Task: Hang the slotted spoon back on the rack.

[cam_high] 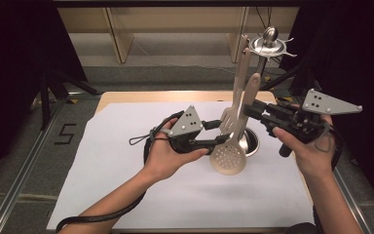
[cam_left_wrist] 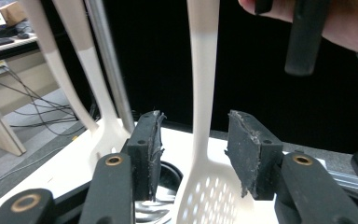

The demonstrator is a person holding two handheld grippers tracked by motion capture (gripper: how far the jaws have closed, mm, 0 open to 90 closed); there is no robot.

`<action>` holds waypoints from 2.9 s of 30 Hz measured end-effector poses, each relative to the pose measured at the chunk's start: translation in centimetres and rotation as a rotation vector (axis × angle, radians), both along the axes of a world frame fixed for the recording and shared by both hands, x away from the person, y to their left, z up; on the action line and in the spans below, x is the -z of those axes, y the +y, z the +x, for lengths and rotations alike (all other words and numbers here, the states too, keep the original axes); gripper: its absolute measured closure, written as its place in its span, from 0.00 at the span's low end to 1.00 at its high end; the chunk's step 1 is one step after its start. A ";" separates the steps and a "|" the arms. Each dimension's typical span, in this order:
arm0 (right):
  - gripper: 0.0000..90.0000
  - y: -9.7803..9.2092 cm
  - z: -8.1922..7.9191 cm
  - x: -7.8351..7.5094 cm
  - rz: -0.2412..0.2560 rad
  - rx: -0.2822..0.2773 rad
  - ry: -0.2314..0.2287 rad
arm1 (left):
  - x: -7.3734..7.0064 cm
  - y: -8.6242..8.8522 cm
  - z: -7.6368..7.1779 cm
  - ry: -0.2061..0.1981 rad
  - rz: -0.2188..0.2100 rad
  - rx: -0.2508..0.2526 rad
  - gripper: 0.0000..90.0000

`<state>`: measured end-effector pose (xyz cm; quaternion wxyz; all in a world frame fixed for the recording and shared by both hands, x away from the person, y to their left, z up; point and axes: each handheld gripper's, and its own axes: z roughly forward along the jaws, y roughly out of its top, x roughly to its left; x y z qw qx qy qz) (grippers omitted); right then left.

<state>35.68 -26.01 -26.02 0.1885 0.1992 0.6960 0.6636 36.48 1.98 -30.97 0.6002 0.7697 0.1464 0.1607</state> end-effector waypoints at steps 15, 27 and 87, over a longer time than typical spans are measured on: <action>0.84 -3.6 4.0 0.0 -0.008 0.039 0.072 | 0.7 1.5 0.4 0.015 0.002 -0.039 0.60; 0.84 -4.0 5.3 -0.3 -0.024 0.042 0.116 | 0.9 1.6 0.5 0.016 0.000 -0.041 0.60; 0.55 -4.2 2.3 0.5 -0.101 0.341 -0.008 | 2.5 7.2 1.8 0.031 -0.032 -0.195 0.45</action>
